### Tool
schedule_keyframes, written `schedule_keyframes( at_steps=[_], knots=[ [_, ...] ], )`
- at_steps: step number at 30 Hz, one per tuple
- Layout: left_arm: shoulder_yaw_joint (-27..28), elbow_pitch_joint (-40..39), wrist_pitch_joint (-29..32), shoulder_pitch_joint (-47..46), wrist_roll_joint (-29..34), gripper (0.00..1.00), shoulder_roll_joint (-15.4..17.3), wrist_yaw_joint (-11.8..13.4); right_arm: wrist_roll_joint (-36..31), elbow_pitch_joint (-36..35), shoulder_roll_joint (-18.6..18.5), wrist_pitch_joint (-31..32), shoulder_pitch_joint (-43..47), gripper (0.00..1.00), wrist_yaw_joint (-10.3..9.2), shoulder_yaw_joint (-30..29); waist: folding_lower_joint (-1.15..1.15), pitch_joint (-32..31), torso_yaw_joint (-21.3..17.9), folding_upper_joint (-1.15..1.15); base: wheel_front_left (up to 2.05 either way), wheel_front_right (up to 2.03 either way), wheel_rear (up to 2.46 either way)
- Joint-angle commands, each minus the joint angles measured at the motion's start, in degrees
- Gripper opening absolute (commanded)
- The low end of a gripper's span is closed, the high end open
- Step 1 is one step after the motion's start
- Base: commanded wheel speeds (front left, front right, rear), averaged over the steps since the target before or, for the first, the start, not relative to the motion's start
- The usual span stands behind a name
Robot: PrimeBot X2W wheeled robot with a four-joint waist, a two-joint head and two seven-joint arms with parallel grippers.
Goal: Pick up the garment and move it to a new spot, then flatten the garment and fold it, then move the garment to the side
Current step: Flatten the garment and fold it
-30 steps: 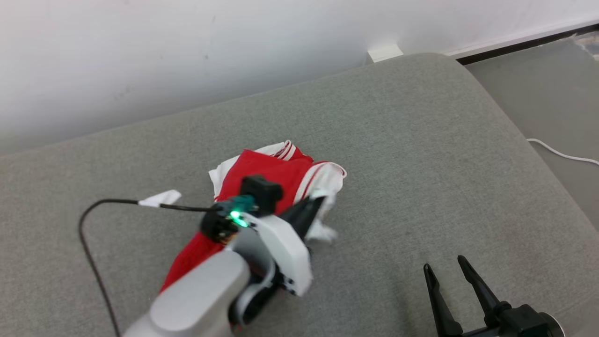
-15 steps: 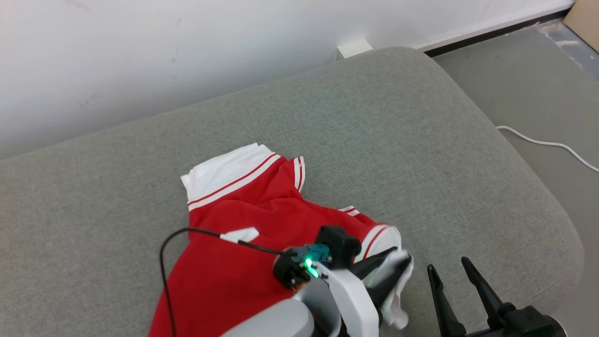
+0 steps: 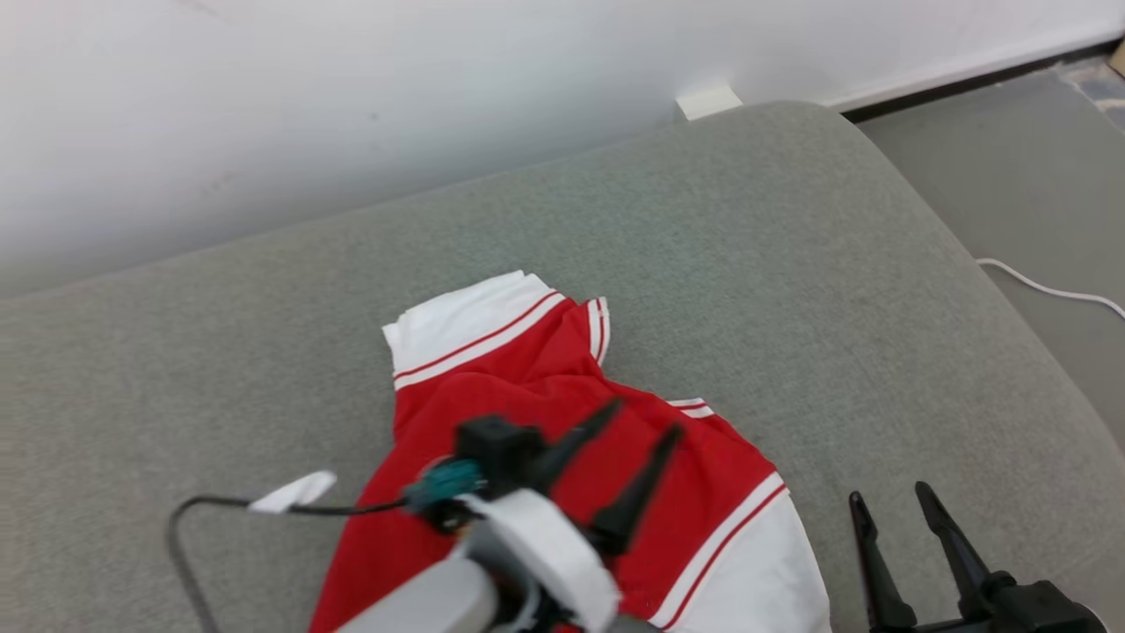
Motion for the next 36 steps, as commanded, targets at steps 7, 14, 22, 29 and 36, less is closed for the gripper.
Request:
schedule_keyframes(
  at_steps=[7,14,22,29,36],
  knots=[
    [7.37,-0.71,-4.09,9.39,1.43,1.00,7.74,6.70,-3.78,-1.29,-0.11,0.06,1.74,1.00,-0.18,-3.38,0.00,-4.45,5.05,0.00,0.00,0.00,0.00],
    [18.55,-4.73,-4.46,22.46,6.52,1.00,9.24,10.67,-5.66,-1.15,-0.46,0.06,3.04,1.00,-0.18,-3.79,0.00,-7.41,9.62,0.00,0.00,0.00,0.00],
    [32.07,-8.01,-4.46,35.94,16.63,1.00,3.38,6.30,-6.11,0.48,-0.51,0.06,3.91,1.00,-0.18,-3.07,0.00,-9.44,14.54,0.00,0.00,0.00,0.00],
    [38.50,-4.71,-4.45,41.15,24.24,1.00,-1.10,-0.16,-6.20,2.18,-0.45,0.06,5.11,1.00,-0.18,-3.32,0.00,-11.51,16.79,0.00,0.00,0.00,0.00],
    [43.88,-3.37,-4.46,42.79,30.92,1.00,-5.34,-5.79,-5.34,3.17,-0.30,0.06,5.08,1.00,-0.18,-2.65,0.00,-12.13,16.60,0.00,0.00,0.00,0.00]
  ],
)
